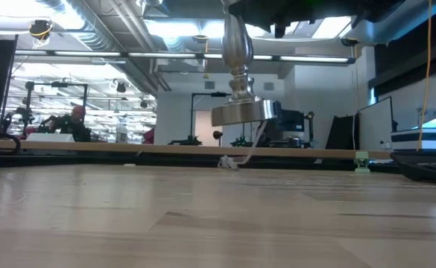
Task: Screw lightbulb
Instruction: Insert the lightbulb into the silver lamp
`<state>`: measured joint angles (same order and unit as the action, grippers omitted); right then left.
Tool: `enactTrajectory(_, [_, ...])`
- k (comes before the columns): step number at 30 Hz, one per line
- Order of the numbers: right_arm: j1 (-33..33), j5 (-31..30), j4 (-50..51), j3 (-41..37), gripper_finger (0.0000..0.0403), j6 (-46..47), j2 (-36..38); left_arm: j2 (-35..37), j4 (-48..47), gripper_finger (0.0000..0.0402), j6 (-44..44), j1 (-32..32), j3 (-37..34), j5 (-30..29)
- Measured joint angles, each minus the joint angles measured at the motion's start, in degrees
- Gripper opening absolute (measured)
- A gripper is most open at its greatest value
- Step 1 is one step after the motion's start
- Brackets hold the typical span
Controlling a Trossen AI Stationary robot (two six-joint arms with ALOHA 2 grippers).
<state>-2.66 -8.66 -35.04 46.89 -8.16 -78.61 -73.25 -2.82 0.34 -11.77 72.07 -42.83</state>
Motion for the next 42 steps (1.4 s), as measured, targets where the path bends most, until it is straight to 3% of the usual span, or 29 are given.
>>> enactTrajectory(6, [0.00, -5.91, -0.61, 0.00, 0.0124, -0.06, -0.08, -2.88, 9.32, 0.0300, 2.54, -0.65, 0.00, -6.77])
enactTrajectory(11, [0.00, -12.74, -3.22, 0.00, 0.0124, -0.09, -1.10, -6.11, 21.70, 0.0300, 10.90, -2.75, 0.02, -13.63])
enactTrajectory(16, [0.00, -14.46, -4.60, -0.03, 0.0124, -0.13, -3.09, -10.33, 34.49, 0.0300, 20.82, -3.14, 0.02, -17.87])
enactTrajectory(22, [0.02, -14.76, -5.85, 0.07, 0.0124, 0.17, -4.55, -13.35, 46.04, 0.0300, 26.53, -0.27, 0.03, -18.21])
enactTrajectory(38, [0.00, -14.87, -6.02, 0.11, 0.0124, -1.14, -4.59, -13.75, 46.60, 0.0300, 22.60, 5.09, 0.42, -11.58])
enactTrajectory(42, [0.00, -14.85, -6.00, 0.11, 0.0124, -1.14, -4.59, -13.75, 46.84, 0.0277, 22.33, 5.63, 0.42, -9.94])
